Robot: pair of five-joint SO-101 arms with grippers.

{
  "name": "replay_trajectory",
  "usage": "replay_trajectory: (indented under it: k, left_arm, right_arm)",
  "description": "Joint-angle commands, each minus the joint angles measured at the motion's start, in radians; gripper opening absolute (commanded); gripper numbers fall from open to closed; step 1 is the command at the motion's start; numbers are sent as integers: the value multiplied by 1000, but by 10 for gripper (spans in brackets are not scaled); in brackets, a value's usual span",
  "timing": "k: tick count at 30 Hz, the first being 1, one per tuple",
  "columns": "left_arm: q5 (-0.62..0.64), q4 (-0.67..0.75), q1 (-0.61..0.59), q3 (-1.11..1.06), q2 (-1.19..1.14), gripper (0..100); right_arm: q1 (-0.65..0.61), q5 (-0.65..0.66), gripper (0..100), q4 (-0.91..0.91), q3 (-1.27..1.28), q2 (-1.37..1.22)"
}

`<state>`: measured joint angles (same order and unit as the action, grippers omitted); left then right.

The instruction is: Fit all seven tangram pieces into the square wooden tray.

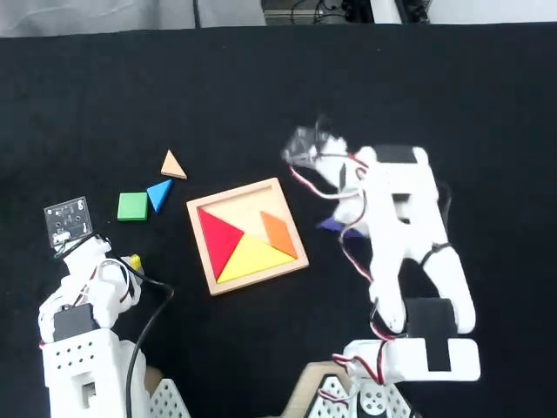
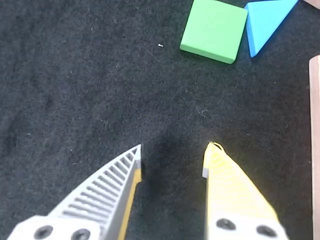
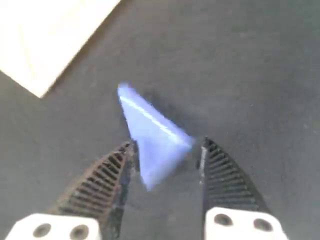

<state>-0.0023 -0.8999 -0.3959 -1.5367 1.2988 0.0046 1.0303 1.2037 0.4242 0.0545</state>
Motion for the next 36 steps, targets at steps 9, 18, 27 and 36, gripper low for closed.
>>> replay_trajectory:
  k: [9, 18, 27, 36]
  left_arm:
    - [-6, 15, 13, 7, 8, 210]
    - [-6, 15, 13, 7, 8, 210]
    - [-6, 14, 13, 7, 8, 209]
    - [-6, 15, 13, 7, 8, 210]
  right_arm:
    - [-358, -471, 184, 17, -272, -5]
    - [-89, -187, 194, 100, -156, -5]
    - [-2, 137, 359, -104, 117, -5]
    - [64, 252, 361, -201, 171, -13]
